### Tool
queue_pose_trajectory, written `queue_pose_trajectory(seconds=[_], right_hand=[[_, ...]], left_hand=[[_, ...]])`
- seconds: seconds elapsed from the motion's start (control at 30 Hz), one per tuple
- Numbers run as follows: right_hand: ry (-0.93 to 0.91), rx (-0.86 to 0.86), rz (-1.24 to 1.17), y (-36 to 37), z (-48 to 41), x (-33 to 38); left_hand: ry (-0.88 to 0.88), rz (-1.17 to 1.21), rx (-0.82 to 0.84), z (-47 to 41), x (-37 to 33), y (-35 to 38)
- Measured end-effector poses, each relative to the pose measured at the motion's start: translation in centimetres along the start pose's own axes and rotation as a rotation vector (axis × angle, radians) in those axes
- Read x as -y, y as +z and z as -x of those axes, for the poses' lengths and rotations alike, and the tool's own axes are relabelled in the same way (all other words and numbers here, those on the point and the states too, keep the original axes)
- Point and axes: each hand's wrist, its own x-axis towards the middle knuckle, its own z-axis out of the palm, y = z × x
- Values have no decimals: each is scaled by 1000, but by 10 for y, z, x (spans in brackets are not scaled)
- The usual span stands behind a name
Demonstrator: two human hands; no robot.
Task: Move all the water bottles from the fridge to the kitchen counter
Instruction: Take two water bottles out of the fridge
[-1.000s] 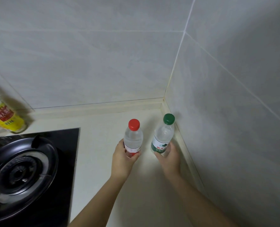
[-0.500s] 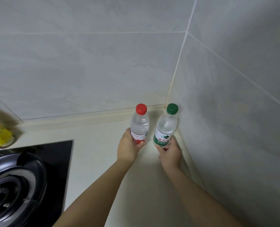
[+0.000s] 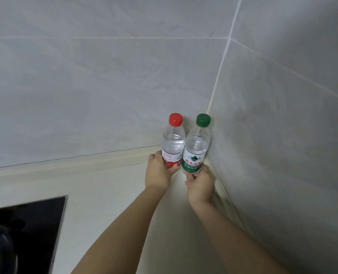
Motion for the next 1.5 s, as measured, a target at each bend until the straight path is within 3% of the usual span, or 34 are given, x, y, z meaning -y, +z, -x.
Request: queue_pose_trajectory(seconds=[0.43,0.67,0.9,1.13,1.27,1.5], right_hand=[[62,-63,13,15,-15,5],[39,42,11,2,8,13],[-80,163,108,-35,36,21],[-384,421,494,-86,102,19],[-490,334,707,-111,147,22],[-597,232,944,-180,224,41]], left_hand=[[4,-81,4,-12,7,4],[-41,-98,-49,9,11,5],[-90,-154,38,17,6,-7],[277,-681,146,108,33,-59],[451,-763,30,158,42,-86],[462,-832,-28,237,29,-147]])
